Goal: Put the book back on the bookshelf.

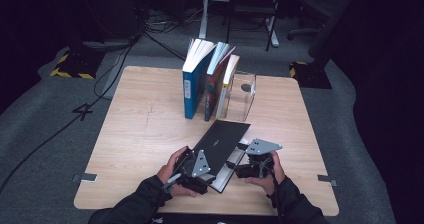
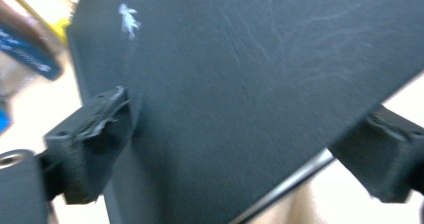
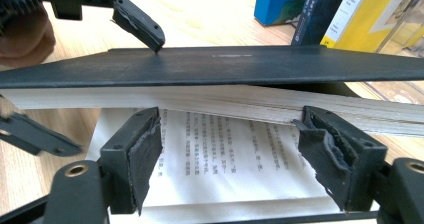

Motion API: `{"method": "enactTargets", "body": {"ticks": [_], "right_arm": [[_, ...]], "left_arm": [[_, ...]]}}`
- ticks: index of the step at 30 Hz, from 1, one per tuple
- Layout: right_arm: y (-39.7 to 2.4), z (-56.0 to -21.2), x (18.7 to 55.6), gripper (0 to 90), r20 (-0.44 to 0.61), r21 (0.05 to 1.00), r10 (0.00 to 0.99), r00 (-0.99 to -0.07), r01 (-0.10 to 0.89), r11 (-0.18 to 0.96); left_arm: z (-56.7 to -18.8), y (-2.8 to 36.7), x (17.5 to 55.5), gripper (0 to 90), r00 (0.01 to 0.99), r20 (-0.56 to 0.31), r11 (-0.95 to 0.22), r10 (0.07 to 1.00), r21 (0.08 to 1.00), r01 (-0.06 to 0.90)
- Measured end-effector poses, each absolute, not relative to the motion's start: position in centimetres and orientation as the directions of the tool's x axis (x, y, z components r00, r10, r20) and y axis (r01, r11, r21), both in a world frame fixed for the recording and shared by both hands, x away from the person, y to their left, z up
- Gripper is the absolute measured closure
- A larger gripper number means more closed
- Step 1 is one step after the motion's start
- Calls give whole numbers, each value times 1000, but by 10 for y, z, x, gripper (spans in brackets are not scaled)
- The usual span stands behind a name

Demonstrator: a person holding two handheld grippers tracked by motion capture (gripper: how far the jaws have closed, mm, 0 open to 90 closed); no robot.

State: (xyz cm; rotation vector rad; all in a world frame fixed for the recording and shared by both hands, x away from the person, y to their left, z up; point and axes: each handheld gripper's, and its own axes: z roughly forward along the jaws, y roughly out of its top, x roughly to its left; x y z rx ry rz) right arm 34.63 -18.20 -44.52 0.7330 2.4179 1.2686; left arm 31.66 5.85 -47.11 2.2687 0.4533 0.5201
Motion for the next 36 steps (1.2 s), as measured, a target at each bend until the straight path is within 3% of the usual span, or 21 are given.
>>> {"method": "enactTargets", "body": {"ticks": [1, 5, 11, 22, 30, 36], "right_arm": [[-182, -445, 346, 258, -38, 829, 571, -820, 294, 476], [-181, -443, 348, 258, -30, 834, 572, -819, 295, 466], [-184, -443, 351, 264, 4, 837, 570, -822, 314, 448], [-201, -439, 352, 282, 8, 845, 576, -818, 314, 433], [-225, -444, 354, 278, -17, 830, 583, -813, 313, 462], [-248, -444, 361, 278, 5, 838, 602, -799, 332, 433]], "left_arm": [[-471, 58, 317, 113, 846, 236, -646, 479, 747, 157], [-469, 60, 321, 252, 826, 234, -620, 512, 766, 168], [-465, 59, 317, 374, 810, 313, -649, 496, 753, 107], [-459, 61, 315, 511, 782, 358, -663, 511, 743, 93], [-450, 78, 323, 575, 794, 253, -574, 553, 806, 143], [-448, 85, 325, 578, 828, 183, -534, 531, 831, 159]]}}
